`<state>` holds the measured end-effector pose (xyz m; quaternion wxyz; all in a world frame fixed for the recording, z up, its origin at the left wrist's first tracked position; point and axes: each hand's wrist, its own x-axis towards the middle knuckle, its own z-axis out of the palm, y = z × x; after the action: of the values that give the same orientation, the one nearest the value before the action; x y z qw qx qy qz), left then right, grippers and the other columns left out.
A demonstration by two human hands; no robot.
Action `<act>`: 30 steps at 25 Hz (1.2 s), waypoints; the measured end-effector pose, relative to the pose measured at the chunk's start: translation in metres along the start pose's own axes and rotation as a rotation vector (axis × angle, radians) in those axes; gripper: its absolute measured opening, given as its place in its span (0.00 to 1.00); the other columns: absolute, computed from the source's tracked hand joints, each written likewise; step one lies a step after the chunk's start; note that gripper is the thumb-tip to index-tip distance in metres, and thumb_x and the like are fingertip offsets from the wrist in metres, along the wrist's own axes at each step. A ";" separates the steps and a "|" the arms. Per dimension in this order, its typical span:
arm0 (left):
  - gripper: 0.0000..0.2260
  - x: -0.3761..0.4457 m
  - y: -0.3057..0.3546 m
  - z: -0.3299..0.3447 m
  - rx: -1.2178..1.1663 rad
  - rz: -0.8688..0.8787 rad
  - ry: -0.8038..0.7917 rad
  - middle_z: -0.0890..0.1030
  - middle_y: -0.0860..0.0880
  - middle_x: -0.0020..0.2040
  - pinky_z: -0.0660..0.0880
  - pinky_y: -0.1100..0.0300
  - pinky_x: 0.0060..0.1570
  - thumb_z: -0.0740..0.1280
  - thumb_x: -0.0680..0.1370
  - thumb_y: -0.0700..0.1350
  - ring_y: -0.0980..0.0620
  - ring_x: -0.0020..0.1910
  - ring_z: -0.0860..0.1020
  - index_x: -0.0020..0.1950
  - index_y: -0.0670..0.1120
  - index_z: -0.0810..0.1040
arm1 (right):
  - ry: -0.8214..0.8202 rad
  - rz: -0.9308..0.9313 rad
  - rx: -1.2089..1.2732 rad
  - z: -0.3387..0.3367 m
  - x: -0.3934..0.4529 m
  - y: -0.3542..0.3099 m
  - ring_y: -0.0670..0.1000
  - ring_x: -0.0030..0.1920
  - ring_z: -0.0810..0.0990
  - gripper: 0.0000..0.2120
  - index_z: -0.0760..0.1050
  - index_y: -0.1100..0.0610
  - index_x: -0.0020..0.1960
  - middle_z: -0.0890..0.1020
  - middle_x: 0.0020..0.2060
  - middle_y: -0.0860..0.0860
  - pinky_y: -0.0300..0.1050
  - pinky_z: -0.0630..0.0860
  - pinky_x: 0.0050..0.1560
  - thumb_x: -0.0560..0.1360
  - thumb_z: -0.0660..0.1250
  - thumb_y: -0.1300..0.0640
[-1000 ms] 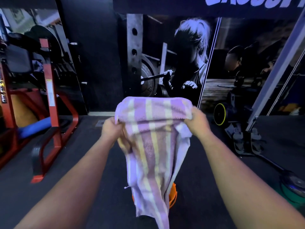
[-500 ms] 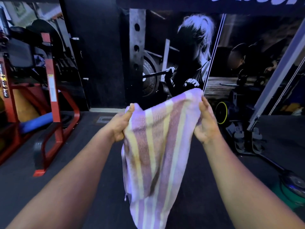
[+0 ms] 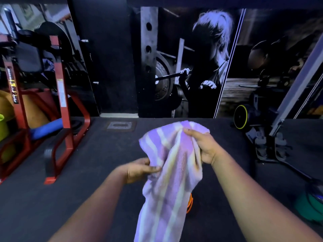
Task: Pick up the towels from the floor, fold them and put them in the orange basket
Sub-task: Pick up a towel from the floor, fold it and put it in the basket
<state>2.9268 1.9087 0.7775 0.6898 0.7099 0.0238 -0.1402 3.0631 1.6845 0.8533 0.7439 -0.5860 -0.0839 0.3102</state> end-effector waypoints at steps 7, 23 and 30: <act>0.14 0.016 0.040 -0.004 -0.419 0.235 0.363 0.84 0.41 0.59 0.79 0.49 0.56 0.69 0.80 0.43 0.44 0.56 0.82 0.65 0.42 0.79 | 0.033 0.000 0.139 -0.033 -0.002 0.038 0.55 0.56 0.83 0.37 0.77 0.57 0.66 0.85 0.55 0.56 0.54 0.78 0.60 0.65 0.72 0.36; 0.10 0.023 0.043 0.009 -0.338 0.283 0.495 0.87 0.42 0.50 0.79 0.53 0.49 0.71 0.76 0.36 0.42 0.51 0.84 0.56 0.43 0.83 | -0.148 -0.174 0.298 -0.029 0.010 0.007 0.63 0.65 0.79 0.38 0.72 0.63 0.72 0.79 0.64 0.65 0.62 0.76 0.66 0.70 0.77 0.44; 0.19 0.026 0.022 -0.017 -0.297 0.243 0.466 0.86 0.42 0.55 0.81 0.49 0.56 0.73 0.73 0.46 0.40 0.58 0.82 0.61 0.42 0.81 | 0.091 -0.105 0.008 -0.016 0.004 0.035 0.56 0.42 0.86 0.10 0.81 0.62 0.57 0.86 0.47 0.61 0.50 0.84 0.43 0.76 0.71 0.65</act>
<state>2.9595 1.9205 0.7930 0.7738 0.6119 0.1164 0.1151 3.0615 1.6779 0.8156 0.7645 -0.5913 -0.0793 0.2444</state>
